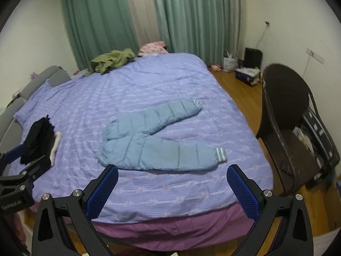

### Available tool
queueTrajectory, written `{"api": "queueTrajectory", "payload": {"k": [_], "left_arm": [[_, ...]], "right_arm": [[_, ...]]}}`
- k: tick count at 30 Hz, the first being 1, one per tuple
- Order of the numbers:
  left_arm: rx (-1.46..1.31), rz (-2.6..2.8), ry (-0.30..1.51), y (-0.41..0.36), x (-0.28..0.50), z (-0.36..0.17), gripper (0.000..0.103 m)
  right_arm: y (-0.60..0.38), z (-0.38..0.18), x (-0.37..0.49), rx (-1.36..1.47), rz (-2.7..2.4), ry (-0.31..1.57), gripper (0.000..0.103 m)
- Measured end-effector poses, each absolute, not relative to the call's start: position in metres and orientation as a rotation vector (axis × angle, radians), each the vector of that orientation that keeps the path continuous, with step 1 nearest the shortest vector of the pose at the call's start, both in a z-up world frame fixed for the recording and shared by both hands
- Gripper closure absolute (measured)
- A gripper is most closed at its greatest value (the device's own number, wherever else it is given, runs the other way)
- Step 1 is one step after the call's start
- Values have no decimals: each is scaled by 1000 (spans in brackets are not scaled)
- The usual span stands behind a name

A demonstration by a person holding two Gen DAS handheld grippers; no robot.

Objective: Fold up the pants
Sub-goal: 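Grasp the striped cuff of one pant leg with the right gripper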

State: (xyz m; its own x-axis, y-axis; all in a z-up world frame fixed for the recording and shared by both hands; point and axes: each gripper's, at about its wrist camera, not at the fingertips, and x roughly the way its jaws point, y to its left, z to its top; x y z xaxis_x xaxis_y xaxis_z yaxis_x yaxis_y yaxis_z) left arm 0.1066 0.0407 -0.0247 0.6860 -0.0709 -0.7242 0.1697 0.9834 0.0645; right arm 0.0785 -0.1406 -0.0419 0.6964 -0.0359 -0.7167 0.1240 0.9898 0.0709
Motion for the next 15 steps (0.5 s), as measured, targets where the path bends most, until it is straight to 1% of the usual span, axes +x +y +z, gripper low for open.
{"api": "queueTrajectory", "payload": {"k": [7, 12, 15], "left_arm": [[152, -197, 820, 24, 147, -46, 0], [165, -215, 823, -17, 184, -69, 0], [152, -215, 868, -51, 209, -90, 0]], "right_arm": [[-167, -62, 102, 168, -192, 835, 0], [-209, -80, 129, 163, -225, 848, 0], [-241, -102, 157, 146, -194, 879, 0]]}}
